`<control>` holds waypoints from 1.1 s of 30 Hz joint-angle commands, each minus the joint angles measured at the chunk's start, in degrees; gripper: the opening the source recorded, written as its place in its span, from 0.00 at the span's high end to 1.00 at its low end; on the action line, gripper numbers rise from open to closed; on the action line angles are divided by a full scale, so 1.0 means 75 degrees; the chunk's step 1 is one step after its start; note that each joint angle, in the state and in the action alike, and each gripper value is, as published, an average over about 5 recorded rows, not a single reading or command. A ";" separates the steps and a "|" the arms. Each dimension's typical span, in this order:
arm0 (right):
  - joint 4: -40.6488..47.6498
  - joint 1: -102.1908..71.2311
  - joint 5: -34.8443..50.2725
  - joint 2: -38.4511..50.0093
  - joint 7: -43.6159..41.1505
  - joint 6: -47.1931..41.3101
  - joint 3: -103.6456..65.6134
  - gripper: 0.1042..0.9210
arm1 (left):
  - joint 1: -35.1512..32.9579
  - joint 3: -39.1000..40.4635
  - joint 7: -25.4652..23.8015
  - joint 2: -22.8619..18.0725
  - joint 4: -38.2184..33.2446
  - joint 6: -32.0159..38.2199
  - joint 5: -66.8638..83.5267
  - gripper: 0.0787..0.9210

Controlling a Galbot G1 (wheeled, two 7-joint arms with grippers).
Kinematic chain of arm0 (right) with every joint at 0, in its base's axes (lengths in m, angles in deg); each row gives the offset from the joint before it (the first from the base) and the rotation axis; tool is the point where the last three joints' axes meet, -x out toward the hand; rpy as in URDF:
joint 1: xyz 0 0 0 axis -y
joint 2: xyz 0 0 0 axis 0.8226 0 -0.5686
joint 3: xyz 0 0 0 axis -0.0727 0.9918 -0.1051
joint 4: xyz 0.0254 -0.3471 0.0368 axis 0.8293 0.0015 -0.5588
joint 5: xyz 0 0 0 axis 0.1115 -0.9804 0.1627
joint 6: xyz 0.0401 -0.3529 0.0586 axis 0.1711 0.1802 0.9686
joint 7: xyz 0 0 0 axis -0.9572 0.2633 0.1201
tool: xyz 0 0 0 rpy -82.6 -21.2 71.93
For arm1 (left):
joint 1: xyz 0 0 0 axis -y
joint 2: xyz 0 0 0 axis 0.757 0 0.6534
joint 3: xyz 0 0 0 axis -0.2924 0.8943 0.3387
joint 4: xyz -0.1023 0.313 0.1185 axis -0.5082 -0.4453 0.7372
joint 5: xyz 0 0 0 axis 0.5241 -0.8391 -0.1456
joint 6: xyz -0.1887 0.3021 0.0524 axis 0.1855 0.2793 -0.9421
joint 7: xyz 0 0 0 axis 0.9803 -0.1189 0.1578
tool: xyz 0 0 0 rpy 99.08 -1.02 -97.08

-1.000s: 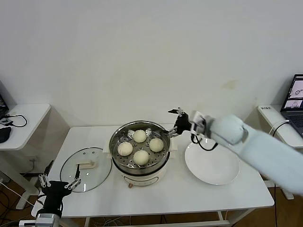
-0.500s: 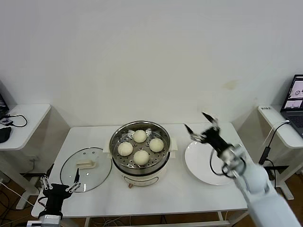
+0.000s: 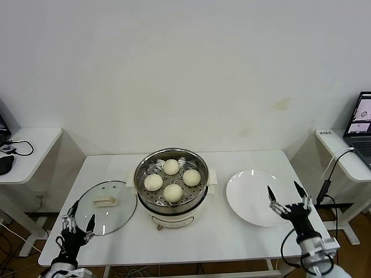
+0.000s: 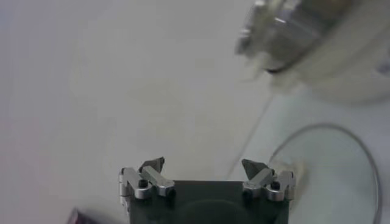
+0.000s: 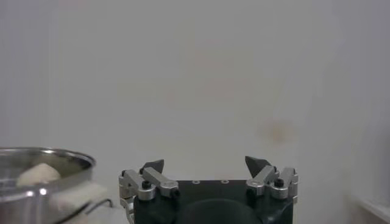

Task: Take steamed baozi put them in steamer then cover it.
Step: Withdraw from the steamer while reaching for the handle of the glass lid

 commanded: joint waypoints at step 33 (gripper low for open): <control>0.0322 -0.0924 -0.0473 -0.1163 -0.0064 0.0322 -0.0936 0.12 | 0.3491 0.1409 -0.0145 0.0743 0.3774 0.0176 -0.2815 0.12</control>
